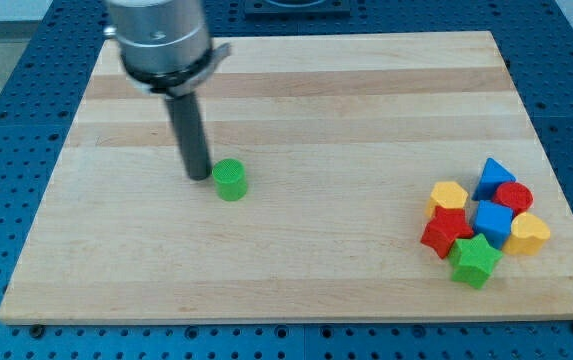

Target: Place the green circle at the center of the board

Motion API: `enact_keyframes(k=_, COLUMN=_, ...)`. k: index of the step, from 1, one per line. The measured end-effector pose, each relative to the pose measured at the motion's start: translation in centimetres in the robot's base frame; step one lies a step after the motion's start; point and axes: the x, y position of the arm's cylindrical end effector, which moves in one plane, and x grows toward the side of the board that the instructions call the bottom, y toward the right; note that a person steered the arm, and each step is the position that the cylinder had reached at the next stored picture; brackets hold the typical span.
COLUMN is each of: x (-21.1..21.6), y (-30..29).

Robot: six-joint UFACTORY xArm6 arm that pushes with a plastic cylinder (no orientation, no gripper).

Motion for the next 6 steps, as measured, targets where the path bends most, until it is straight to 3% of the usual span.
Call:
enact_keyframes(k=1, x=3.0, y=-0.5)
enact_keyframes(k=2, x=3.2, y=5.3)
enact_keyframes(k=4, x=-2.3, y=12.5)
enact_keyframes(k=5, x=-0.7, y=11.7)
enact_keyframes(k=6, x=7.7, y=11.3)
